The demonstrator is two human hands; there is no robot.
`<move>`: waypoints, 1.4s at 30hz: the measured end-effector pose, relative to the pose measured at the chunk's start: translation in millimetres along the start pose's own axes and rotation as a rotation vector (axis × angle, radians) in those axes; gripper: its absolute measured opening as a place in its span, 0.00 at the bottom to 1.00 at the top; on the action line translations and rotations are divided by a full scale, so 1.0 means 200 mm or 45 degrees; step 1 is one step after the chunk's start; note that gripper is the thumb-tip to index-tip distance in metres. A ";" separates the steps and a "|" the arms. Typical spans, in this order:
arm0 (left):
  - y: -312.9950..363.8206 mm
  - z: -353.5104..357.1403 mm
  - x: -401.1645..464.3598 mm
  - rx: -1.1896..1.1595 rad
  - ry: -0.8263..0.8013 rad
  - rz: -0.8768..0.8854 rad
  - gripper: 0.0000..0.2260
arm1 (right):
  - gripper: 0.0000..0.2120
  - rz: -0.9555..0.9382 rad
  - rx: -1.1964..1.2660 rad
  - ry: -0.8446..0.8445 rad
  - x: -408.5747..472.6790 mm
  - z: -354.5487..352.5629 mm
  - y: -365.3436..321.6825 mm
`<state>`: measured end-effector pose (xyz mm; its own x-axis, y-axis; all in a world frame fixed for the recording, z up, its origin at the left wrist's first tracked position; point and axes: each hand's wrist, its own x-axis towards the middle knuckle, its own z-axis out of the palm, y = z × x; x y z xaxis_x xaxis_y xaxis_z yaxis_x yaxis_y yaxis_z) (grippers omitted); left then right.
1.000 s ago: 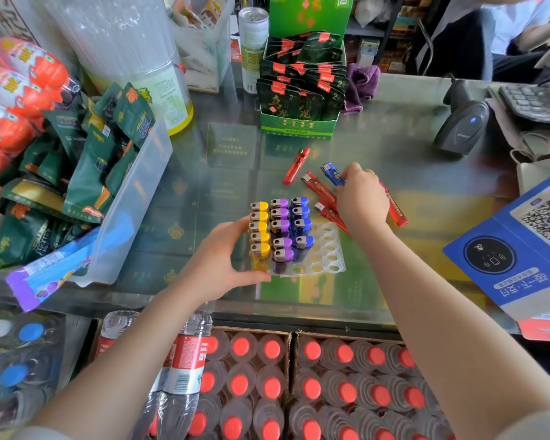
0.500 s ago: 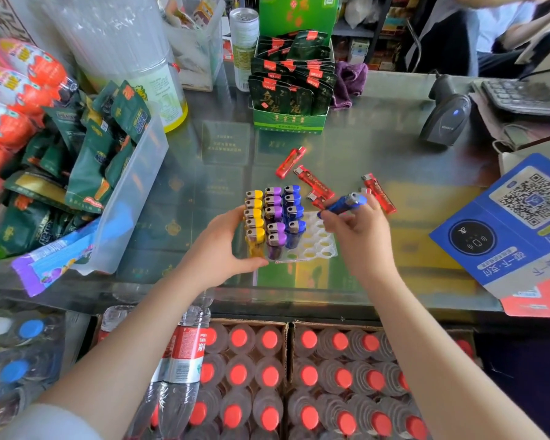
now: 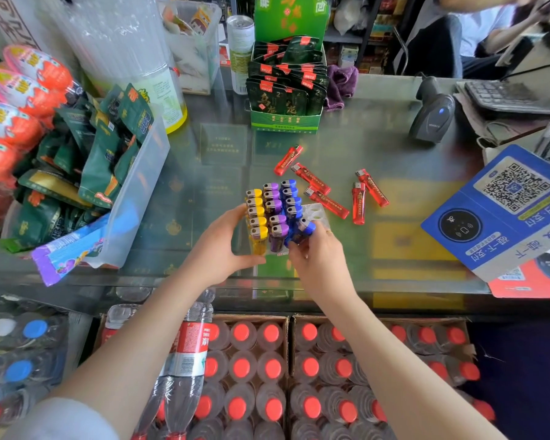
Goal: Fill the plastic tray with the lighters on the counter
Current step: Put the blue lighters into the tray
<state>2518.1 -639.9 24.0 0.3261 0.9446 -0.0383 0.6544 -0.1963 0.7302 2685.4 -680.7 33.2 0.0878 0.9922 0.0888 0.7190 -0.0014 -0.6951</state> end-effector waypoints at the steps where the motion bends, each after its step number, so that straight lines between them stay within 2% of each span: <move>1: 0.00 0.00 0.00 0.002 -0.003 -0.003 0.38 | 0.05 -0.012 -0.033 -0.019 0.01 -0.01 0.00; 9: 0.02 -0.01 -0.01 -0.009 -0.019 -0.022 0.38 | 0.11 -0.282 -0.396 -0.271 0.07 -0.16 0.02; 16: 0.03 -0.01 0.00 0.004 -0.015 -0.039 0.37 | 0.07 -0.133 -0.159 -0.238 0.11 -0.17 0.09; 24: 0.04 -0.02 0.00 0.008 -0.023 -0.028 0.35 | 0.13 -0.261 -0.468 -0.443 0.15 -0.21 0.05; 26: 0.04 -0.02 0.00 0.010 -0.024 -0.025 0.34 | 0.12 -0.328 -0.557 -0.404 0.16 -0.20 0.06; 29: 0.03 -0.02 0.01 0.012 -0.014 -0.010 0.34 | 0.11 -0.476 -0.639 -0.223 0.12 -0.15 0.06; 31: 0.03 -0.02 0.01 0.018 -0.009 -0.009 0.34 | 0.12 -0.480 -0.635 -0.135 0.09 -0.13 0.07; 35: 0.01 -0.02 0.01 0.041 -0.024 -0.007 0.34 | 0.09 -0.253 -0.302 -0.156 0.10 -0.16 0.14; 37: 0.01 -0.02 0.01 0.046 -0.028 -0.006 0.34 | 0.07 -0.212 -0.206 0.011 0.14 -0.19 0.18; 39: 0.00 -0.02 0.01 0.040 -0.032 -0.012 0.34 | 0.08 -0.131 -0.195 0.169 0.19 -0.20 0.22; 42: 0.00 -0.02 0.01 0.032 -0.040 -0.011 0.34 | 0.10 -0.071 -0.319 0.155 0.26 -0.18 0.28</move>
<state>2515.2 -637.6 26.8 0.3418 0.9374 -0.0662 0.6738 -0.1954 0.7126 2754.6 -632.9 25.3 0.1145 0.9694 0.2173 0.8716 0.0070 -0.4901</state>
